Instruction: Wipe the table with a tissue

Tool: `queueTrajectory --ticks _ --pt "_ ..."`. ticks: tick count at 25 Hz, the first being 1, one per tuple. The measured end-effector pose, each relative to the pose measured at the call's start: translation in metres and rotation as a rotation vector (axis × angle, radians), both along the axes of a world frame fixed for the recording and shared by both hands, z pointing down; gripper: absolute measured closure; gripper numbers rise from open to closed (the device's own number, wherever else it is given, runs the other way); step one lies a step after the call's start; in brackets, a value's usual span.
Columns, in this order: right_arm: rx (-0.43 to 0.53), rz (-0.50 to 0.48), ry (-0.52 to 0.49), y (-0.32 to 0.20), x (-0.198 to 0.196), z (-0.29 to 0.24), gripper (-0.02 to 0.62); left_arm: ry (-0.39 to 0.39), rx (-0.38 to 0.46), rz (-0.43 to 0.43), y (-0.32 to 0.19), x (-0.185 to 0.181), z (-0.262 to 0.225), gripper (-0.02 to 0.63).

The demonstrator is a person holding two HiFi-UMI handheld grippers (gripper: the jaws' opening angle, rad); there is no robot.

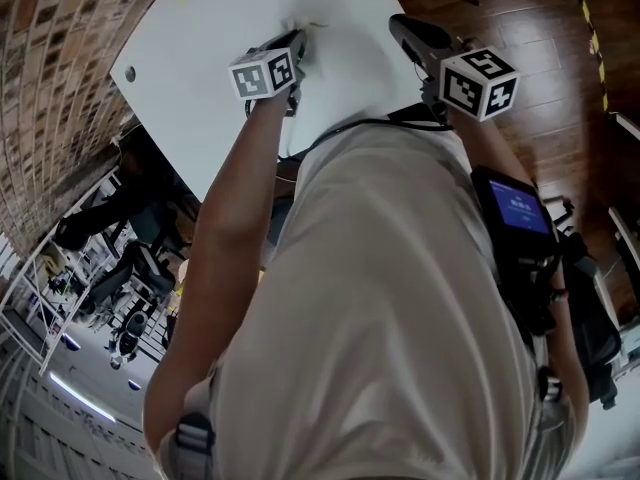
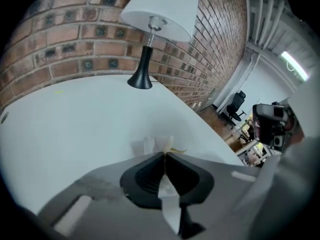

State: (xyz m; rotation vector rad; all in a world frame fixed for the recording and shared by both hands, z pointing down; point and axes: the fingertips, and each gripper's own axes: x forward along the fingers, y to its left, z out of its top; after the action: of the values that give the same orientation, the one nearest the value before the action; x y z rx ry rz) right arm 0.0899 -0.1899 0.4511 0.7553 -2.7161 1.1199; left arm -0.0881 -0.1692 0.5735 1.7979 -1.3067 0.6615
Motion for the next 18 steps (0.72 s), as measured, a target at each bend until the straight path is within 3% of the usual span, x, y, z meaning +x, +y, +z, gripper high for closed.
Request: queueTrajectory --ticks 4,11,15,18 --pt "0.002 -0.012 -0.002 0.001 -0.002 0.000 0.588 0.065 0.045 -0.054 0.029 0.004 -0.011 0.584" --pt "0.017 -0.047 0.019 0.002 -0.003 -0.009 0.588 0.088 0.043 -0.090 0.047 0.006 -0.014 0.584" --pt "0.040 -0.045 0.001 0.000 -0.024 -0.008 0.588 0.037 0.104 -0.048 0.025 -0.020 -0.025 0.584" --pt "0.045 -0.066 0.006 0.003 -0.021 -0.011 0.588 0.013 0.114 -0.066 0.016 -0.015 -0.027 0.583"
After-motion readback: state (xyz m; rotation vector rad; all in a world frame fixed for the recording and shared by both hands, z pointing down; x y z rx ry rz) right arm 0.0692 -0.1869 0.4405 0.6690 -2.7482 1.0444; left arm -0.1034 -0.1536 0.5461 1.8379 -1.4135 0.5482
